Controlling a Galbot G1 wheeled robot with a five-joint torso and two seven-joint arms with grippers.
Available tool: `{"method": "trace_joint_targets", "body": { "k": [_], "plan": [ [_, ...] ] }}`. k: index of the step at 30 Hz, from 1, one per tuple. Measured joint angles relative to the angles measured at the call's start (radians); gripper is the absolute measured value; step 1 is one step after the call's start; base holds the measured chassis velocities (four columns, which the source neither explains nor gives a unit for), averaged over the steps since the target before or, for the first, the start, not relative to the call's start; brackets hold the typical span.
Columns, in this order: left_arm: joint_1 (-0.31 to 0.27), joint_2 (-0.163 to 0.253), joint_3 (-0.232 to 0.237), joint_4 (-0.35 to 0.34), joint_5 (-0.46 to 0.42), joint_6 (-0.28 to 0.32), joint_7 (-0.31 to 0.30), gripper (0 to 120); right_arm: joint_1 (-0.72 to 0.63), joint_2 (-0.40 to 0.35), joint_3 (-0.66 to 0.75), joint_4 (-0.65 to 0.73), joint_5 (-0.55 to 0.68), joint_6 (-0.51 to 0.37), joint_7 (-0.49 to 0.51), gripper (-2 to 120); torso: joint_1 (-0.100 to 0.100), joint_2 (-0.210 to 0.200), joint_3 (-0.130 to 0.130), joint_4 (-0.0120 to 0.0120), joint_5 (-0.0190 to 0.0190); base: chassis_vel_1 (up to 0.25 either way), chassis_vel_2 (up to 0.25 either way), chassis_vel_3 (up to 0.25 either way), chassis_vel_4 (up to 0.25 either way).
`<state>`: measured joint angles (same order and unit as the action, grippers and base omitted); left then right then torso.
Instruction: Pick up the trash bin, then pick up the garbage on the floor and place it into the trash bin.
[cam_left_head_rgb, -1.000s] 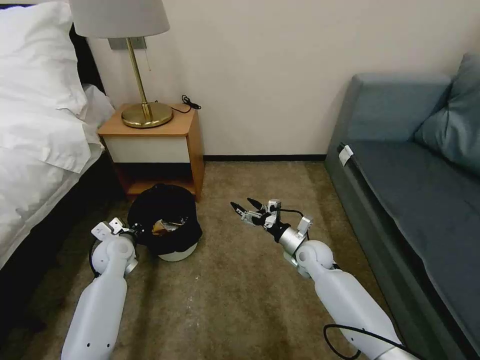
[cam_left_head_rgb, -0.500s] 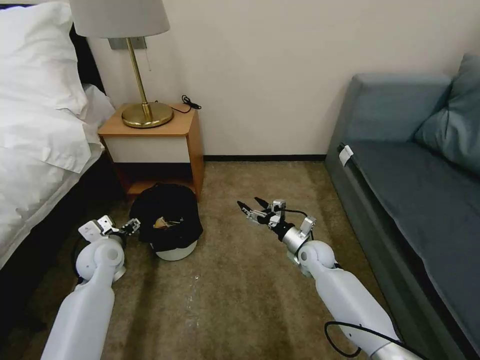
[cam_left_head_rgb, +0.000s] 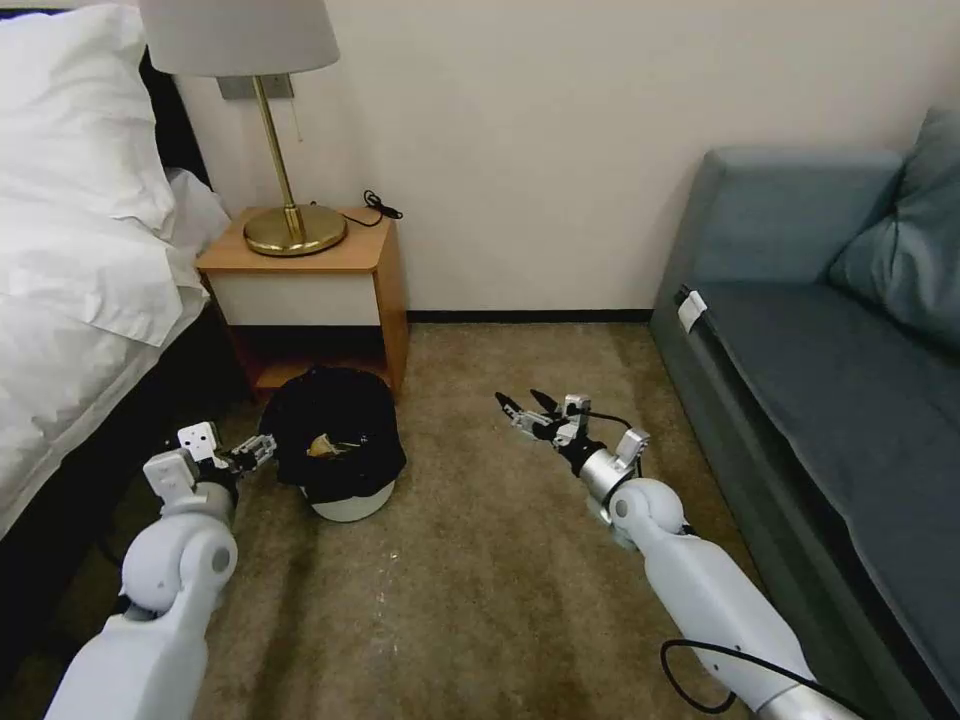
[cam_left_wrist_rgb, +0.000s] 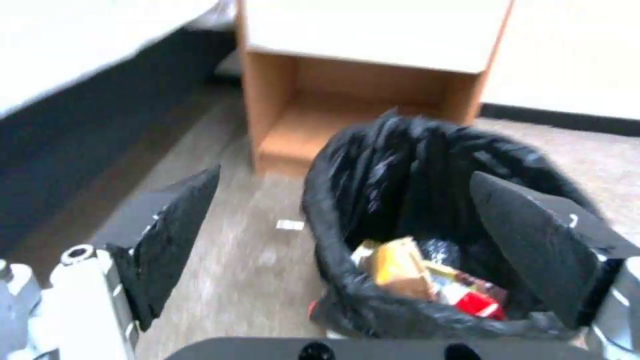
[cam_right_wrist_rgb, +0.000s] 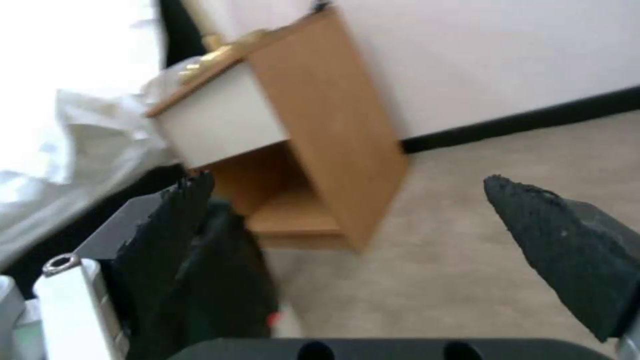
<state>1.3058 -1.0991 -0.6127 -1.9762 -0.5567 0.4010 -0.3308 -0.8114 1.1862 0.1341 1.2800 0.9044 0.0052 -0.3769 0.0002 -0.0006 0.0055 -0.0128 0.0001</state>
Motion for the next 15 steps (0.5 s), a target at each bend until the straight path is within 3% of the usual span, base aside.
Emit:
{"method": "trace_joint_targets", "body": {
  "k": [2,3,5,6,8,9,12,15],
  "plan": [
    [0.048,0.039,-0.02,-0.026,0.007,-0.041,0.042,100,-0.001,-0.021,0.003,-0.002,0.0,-0.006,0.03,100,0.0,0.0,0.0,0.0004,-0.0002,0.0,0.0,0.0,0.0],
    [0.048,0.039,-0.02,-0.026,0.007,-0.041,0.042,100,-0.001,-0.021,0.003,-0.002,0.0,-0.006,0.03,100,0.0,0.0,0.0,0.0004,-0.0002,0.0,0.0,0.0,0.0],
    [0.123,0.099,-0.081,-0.066,0.009,-0.094,0.126,100,-0.011,-0.052,0.004,0.0,-0.006,-0.018,0.073,100,0.0,0.0,0.0,0.0009,-0.0002,0.0,0.0,0.0,0.0],
    [0.123,0.099,-0.081,-0.066,0.009,-0.094,0.126,100,-0.011,-0.052,0.004,0.0,-0.006,-0.018,0.073,100,0.0,0.0,0.0,0.0009,-0.0002,0.0,0.0,0.0,0.0],
    [0.167,0.131,-0.131,-0.089,0.007,-0.118,0.165,100,-0.027,-0.07,0.006,0.014,-0.004,-0.029,0.098,100,0.0,0.0,0.0,0.0007,0.0,0.0,0.0,0.0,0.0],
    [0.167,0.131,-0.131,-0.089,0.007,-0.118,0.165,100,-0.027,-0.07,0.006,0.014,-0.004,-0.029,0.098,100,0.0,0.0,0.0,0.0007,0.0,0.0,0.0,0.0,0.0],
    [0.227,0.156,-0.196,-0.122,-0.007,-0.139,0.203,100,-0.065,-0.093,0.008,0.046,-0.004,-0.044,0.117,100,0.0,0.0,0.0,0.0007,0.0001,0.0,0.0,0.0,0.0],
    [0.241,0.159,-0.207,-0.13,-0.007,-0.148,0.207,100,-0.075,-0.096,0.01,0.055,-0.006,-0.047,0.12,100,0.0,0.0,0.0,0.0008,0.0,0.0,0.0,0.0,0.0]
  ]
}}
